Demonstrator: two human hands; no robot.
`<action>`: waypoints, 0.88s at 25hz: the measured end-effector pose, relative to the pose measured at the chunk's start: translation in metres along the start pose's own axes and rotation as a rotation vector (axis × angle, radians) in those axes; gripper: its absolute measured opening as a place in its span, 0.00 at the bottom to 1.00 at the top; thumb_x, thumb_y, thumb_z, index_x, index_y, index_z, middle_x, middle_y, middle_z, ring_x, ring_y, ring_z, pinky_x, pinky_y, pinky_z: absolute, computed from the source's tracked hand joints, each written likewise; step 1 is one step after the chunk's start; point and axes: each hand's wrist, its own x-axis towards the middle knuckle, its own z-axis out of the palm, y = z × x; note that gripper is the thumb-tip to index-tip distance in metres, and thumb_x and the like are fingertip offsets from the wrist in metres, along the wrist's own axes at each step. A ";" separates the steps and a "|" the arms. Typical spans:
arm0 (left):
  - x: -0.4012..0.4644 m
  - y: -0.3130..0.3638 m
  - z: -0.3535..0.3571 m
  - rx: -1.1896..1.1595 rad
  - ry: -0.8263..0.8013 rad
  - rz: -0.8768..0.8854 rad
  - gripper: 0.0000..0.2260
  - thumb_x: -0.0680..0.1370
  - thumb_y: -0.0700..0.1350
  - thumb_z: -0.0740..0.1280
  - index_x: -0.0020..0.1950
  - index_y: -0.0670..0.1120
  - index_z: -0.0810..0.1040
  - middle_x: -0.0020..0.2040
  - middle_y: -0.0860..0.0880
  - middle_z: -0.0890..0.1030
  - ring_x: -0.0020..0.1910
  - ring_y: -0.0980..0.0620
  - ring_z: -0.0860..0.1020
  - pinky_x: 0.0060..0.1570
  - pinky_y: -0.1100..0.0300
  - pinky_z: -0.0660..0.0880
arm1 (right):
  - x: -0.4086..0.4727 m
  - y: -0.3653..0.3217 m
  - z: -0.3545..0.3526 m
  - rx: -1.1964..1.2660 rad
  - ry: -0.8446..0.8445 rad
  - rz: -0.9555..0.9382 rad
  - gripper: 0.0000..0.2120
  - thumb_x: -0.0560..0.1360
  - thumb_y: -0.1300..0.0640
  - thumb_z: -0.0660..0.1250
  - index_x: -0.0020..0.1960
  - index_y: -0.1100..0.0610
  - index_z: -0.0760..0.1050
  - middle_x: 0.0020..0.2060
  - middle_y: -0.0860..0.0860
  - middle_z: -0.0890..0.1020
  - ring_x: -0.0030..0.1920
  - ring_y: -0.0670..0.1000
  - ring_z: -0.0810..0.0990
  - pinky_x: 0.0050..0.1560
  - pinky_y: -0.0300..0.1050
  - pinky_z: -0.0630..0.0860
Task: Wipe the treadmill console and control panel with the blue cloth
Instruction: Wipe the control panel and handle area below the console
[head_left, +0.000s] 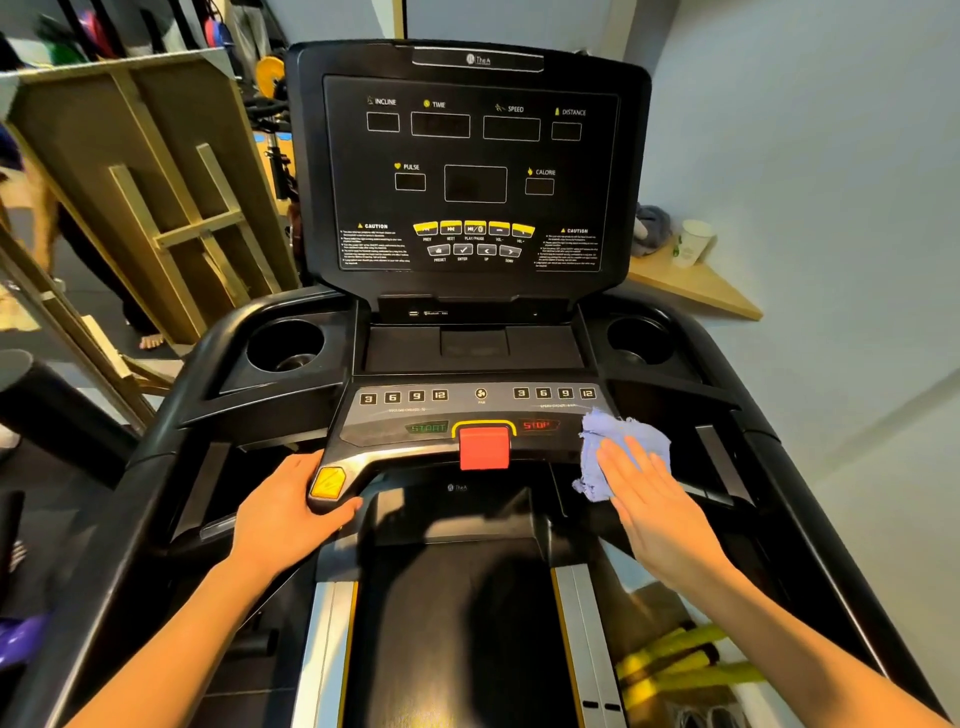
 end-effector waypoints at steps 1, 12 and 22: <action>0.000 0.000 0.000 -0.003 0.000 0.001 0.29 0.68 0.62 0.75 0.64 0.49 0.76 0.54 0.51 0.81 0.49 0.54 0.79 0.39 0.65 0.71 | -0.002 -0.002 -0.001 -0.005 0.005 0.018 0.33 0.76 0.65 0.58 0.80 0.64 0.54 0.81 0.59 0.55 0.81 0.59 0.49 0.80 0.55 0.46; 0.001 -0.001 0.001 0.020 0.008 -0.008 0.31 0.68 0.64 0.74 0.65 0.49 0.75 0.55 0.52 0.81 0.50 0.53 0.79 0.38 0.67 0.69 | 0.057 -0.027 -0.025 0.247 -0.186 0.454 0.35 0.77 0.63 0.69 0.79 0.57 0.58 0.76 0.62 0.64 0.74 0.65 0.66 0.63 0.59 0.78; 0.000 0.001 0.001 0.037 0.022 0.005 0.30 0.68 0.64 0.73 0.65 0.50 0.76 0.54 0.53 0.81 0.47 0.56 0.78 0.35 0.69 0.67 | 0.145 -0.040 -0.023 0.300 -0.026 0.795 0.33 0.74 0.63 0.73 0.74 0.59 0.61 0.69 0.59 0.73 0.73 0.65 0.68 0.62 0.60 0.78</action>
